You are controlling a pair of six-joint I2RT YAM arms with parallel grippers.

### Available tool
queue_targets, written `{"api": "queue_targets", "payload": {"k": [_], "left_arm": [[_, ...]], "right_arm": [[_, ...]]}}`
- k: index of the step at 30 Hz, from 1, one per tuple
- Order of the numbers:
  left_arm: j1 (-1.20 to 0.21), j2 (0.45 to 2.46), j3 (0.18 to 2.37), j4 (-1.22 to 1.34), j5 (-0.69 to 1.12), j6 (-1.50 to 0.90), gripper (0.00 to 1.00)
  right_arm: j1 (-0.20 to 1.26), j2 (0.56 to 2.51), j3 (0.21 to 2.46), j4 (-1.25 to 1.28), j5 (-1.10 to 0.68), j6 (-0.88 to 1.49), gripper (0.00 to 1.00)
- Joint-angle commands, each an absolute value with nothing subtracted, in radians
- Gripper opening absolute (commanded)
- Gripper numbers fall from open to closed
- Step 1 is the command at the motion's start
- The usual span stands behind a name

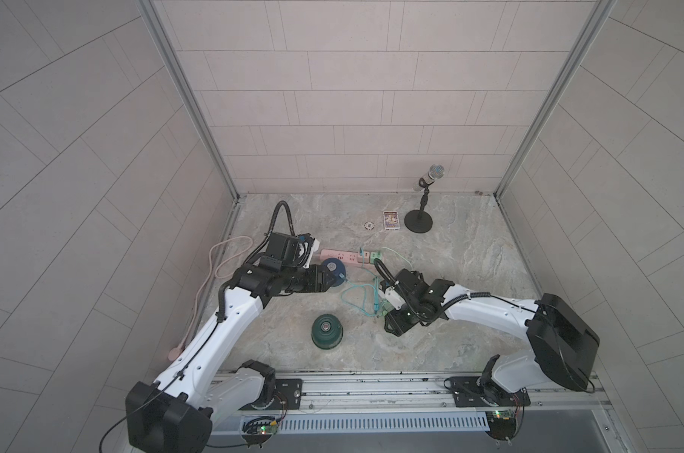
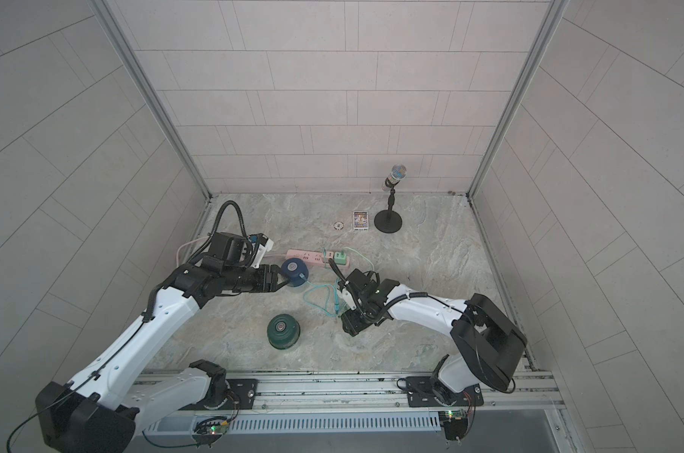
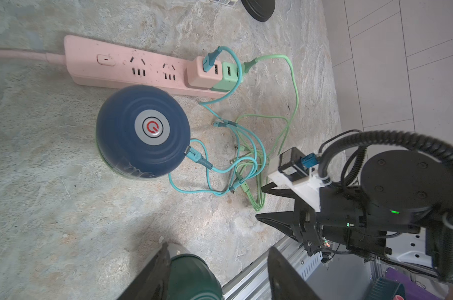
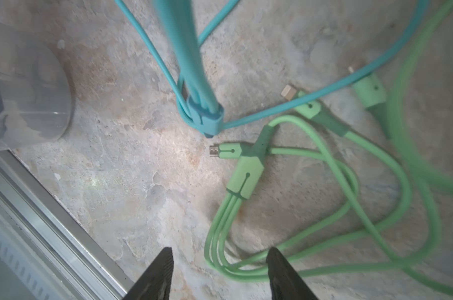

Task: Charge the cordless meat grinders
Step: Adjust the charging cable at the center of the board.

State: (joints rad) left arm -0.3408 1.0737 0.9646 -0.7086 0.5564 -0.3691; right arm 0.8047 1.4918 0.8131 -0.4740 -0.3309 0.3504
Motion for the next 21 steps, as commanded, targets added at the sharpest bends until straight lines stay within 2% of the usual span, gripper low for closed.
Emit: {"api": "queue_targets", "payload": {"k": [1, 4, 8, 9, 12, 21], "left_arm": [[-0.346, 1.064, 0.966, -0.709, 0.559, -0.374, 0.62], [-0.346, 1.064, 0.965, -0.708, 0.557, -0.373, 0.62], [-0.345, 1.063, 0.966, -0.709, 0.556, -0.367, 0.62], [-0.346, 1.064, 0.965, -0.709, 0.556, -0.365, 0.62], [-0.345, 1.066, 0.965, -0.706, 0.555, -0.364, 0.62], [-0.347, 1.08, 0.966, -0.69, 0.581, -0.36, 0.62]], "right_arm": [[0.819, 1.53, 0.824, -0.447, -0.307, 0.377, 0.52], [0.819, 1.55, 0.828, -0.471, -0.298, 0.377, 0.41], [0.814, 1.501, 0.838, -0.515, -0.317, 0.364, 0.17], [0.808, 1.482, 0.835, -0.52, -0.328, 0.366, 0.15], [0.77, 1.417, 0.83, -0.538, -0.398, 0.393, 0.11], [0.67, 1.305, 0.865, -0.653, -0.597, 0.409, 0.1]]}}
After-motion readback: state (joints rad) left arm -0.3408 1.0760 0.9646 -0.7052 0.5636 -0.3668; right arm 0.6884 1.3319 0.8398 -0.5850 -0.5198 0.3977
